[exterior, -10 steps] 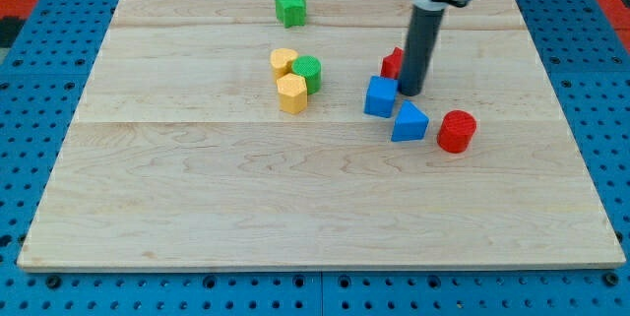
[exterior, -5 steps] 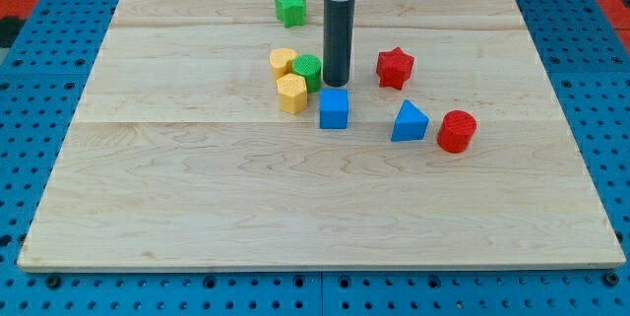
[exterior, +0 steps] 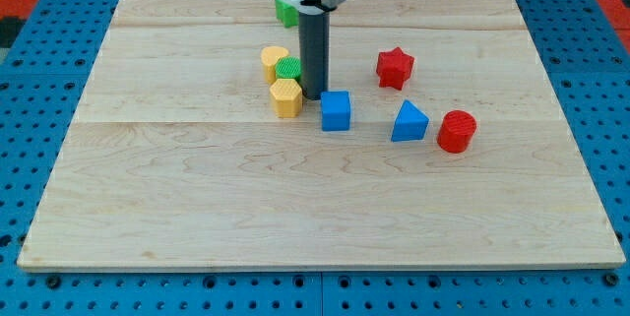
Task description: Separate blue cube from red star and blue triangle
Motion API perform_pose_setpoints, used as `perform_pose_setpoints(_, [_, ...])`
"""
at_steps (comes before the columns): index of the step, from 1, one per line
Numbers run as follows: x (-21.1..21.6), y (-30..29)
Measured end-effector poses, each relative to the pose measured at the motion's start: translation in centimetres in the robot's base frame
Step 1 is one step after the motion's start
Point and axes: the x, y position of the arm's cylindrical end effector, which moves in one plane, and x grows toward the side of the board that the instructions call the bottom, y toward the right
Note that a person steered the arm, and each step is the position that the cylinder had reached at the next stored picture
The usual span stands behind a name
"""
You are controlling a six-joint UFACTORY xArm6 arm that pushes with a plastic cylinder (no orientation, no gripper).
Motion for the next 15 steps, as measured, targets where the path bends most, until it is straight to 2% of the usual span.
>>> perform_pose_setpoints(1, [1.6, 3.9])
perform_pose_setpoints(2, [6.0, 0.8])
perform_pose_setpoints(3, [6.2, -0.2])
perform_pose_setpoints(4, [10.2, 1.8])
perform_pose_setpoints(5, [10.9, -1.9])
perform_pose_setpoints(6, [7.8, -2.0])
perform_pose_setpoints(7, [7.1, 2.4])
perform_pose_setpoints(8, [6.2, 3.0])
perform_pose_setpoints(9, [6.2, -0.2])
perform_pose_setpoints(12, [6.2, -15.0])
perform_pose_setpoints(15, [7.4, -16.7])
